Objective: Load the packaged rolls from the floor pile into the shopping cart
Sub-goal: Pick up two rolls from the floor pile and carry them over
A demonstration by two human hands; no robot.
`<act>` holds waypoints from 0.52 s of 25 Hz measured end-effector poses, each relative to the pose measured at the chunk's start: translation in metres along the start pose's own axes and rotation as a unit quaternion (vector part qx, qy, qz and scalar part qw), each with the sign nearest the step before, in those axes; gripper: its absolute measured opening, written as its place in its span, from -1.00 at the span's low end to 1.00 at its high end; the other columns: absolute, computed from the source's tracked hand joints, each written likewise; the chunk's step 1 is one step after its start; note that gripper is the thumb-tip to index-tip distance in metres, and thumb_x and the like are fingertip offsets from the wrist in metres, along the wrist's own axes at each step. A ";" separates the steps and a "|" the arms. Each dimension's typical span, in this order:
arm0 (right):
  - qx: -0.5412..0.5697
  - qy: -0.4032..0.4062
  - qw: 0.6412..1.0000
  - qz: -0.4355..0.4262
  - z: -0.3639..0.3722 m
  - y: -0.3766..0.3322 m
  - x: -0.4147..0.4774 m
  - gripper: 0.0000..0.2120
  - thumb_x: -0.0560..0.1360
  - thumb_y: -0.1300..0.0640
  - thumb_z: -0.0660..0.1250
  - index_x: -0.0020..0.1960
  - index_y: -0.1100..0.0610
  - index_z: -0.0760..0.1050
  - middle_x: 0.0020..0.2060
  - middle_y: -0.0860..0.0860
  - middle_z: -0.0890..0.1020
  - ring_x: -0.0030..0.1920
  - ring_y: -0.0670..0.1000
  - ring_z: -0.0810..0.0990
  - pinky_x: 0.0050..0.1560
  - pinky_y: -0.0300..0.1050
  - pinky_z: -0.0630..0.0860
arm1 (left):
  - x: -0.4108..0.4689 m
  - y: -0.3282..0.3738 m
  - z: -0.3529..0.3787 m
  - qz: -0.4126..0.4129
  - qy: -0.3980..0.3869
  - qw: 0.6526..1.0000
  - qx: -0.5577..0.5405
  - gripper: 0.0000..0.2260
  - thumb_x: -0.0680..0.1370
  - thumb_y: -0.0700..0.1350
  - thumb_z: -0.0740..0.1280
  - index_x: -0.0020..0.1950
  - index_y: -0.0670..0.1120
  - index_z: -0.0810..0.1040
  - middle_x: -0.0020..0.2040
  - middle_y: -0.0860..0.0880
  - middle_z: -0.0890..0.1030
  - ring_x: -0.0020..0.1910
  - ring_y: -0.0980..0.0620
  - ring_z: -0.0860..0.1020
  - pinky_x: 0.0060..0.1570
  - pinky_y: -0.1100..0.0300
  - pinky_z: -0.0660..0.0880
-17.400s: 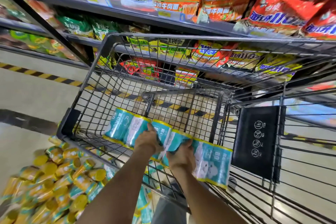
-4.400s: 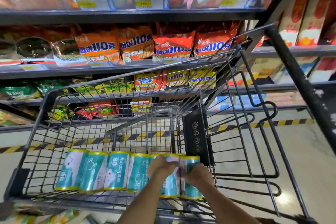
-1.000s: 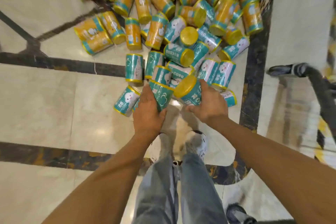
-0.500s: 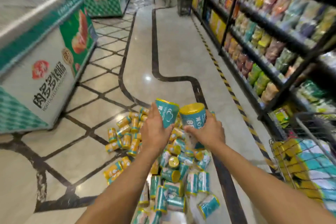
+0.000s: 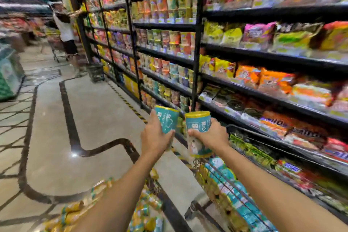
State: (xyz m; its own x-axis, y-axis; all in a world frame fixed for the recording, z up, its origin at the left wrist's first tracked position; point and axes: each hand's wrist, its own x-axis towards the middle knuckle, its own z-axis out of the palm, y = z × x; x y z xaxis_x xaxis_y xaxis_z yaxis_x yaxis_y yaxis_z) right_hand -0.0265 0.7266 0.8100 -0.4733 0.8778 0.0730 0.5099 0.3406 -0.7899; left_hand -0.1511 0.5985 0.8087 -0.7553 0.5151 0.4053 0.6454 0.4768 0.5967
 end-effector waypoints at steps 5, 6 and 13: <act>-0.004 0.068 0.994 0.081 -0.081 0.083 0.032 -0.46 0.20 -0.30 0.49 0.02 0.02 0.53 -0.01 0.01 0.67 0.03 0.10 0.61 -0.08 -0.09 0.48 | 0.012 0.088 0.089 0.068 -0.067 0.993 -0.062 -0.24 0.37 0.04 0.50 0.46 -0.15 0.24 0.28 -0.13 0.50 0.22 -0.15 0.48 0.10 0.03 0.44; -0.008 0.078 0.992 0.098 -0.091 0.097 0.034 -0.46 0.21 -0.29 0.49 0.03 0.02 0.53 0.00 0.02 0.66 0.05 0.11 0.60 -0.07 -0.09 0.46 | 0.010 0.100 0.105 0.074 -0.079 0.992 -0.062 -0.24 0.37 0.04 0.49 0.45 -0.15 0.25 0.27 -0.12 0.50 0.22 -0.14 0.49 0.10 0.04 0.44; 0.019 0.100 0.959 0.266 -0.119 0.212 0.023 -0.37 0.18 -0.35 0.47 0.09 0.01 0.49 0.01 0.01 0.62 0.02 0.09 0.60 -0.01 -0.04 0.55 | -0.042 0.158 0.221 0.099 -0.255 0.960 -0.056 -0.33 0.37 0.08 0.50 0.35 -0.08 0.28 0.14 -0.05 0.59 0.08 -0.11 0.57 -0.01 0.04 0.52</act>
State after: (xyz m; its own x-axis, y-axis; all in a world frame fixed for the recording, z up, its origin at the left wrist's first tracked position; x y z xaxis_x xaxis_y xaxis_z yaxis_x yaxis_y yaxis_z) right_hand 0.1559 0.8584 0.7165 -0.0048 0.9722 -0.2343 0.6134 -0.1822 -0.7684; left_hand 0.0077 0.8090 0.7329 -0.4473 0.8827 0.1438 0.7321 0.2690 0.6259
